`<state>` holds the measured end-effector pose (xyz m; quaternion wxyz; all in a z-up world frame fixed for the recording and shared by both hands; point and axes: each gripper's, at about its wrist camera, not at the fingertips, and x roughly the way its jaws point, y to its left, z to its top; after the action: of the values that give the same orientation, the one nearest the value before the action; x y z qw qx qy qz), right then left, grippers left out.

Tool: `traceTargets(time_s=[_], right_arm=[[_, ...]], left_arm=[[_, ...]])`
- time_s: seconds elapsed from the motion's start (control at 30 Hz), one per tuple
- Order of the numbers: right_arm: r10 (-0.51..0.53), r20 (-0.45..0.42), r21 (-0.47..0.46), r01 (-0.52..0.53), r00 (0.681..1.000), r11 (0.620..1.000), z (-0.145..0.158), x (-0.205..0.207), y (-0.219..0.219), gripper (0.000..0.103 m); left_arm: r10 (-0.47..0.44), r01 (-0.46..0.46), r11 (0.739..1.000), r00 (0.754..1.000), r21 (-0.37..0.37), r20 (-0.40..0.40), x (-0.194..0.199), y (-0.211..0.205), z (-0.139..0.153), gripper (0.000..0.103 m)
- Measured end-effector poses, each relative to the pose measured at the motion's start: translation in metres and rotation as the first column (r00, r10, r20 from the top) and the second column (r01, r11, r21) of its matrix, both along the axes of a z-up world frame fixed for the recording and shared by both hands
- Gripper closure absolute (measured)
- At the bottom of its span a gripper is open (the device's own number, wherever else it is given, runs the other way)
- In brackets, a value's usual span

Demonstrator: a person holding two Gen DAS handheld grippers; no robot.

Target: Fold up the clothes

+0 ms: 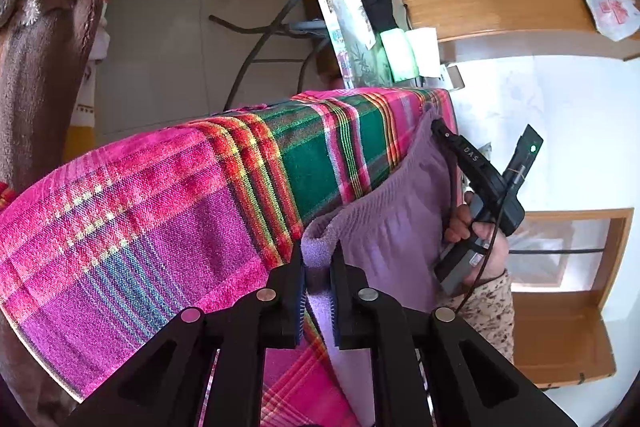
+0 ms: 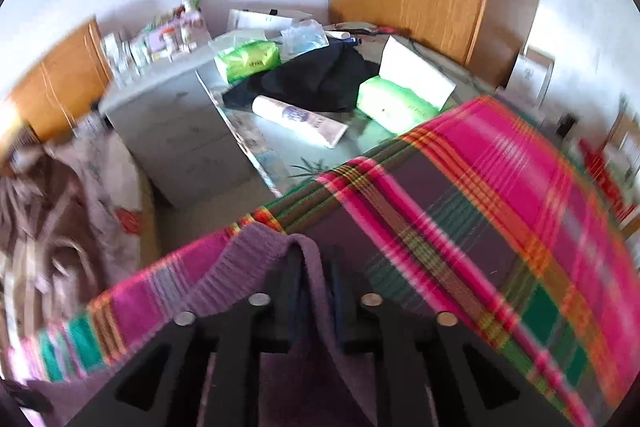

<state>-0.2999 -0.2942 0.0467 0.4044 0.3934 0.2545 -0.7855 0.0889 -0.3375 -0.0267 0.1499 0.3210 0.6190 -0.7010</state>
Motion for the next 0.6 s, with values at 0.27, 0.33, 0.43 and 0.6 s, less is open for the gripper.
traceTargets(time_s=[0.27,0.33,0.43,0.6], right_arm=[[-0.047,-0.051,-0.067,0.044,0.998,0.997,0.047,0.022,0.056,0.084],[-0.069,-0.044,-0.098,0.064,0.997,0.993,0.063,0.029,0.085,0.082],[-0.097,-0.053,-0.128,0.089,0.994,0.988,0.082,0.045,0.129,0.079],[-0.139,-0.049,-0.143,0.131,0.989,0.981,0.094,0.088,0.210,0.076]], left_arm=[[-0.006,0.006,1.000,1.000,-0.022,0.013,0.012,0.003,0.007,0.087],[-0.007,0.008,1.000,1.000,-0.028,0.021,0.015,0.003,0.009,0.087],[-0.005,0.006,0.999,1.000,-0.041,0.014,0.022,0.001,0.015,0.087],[-0.028,0.030,0.994,0.999,-0.105,0.019,0.037,-0.001,0.033,0.087]])
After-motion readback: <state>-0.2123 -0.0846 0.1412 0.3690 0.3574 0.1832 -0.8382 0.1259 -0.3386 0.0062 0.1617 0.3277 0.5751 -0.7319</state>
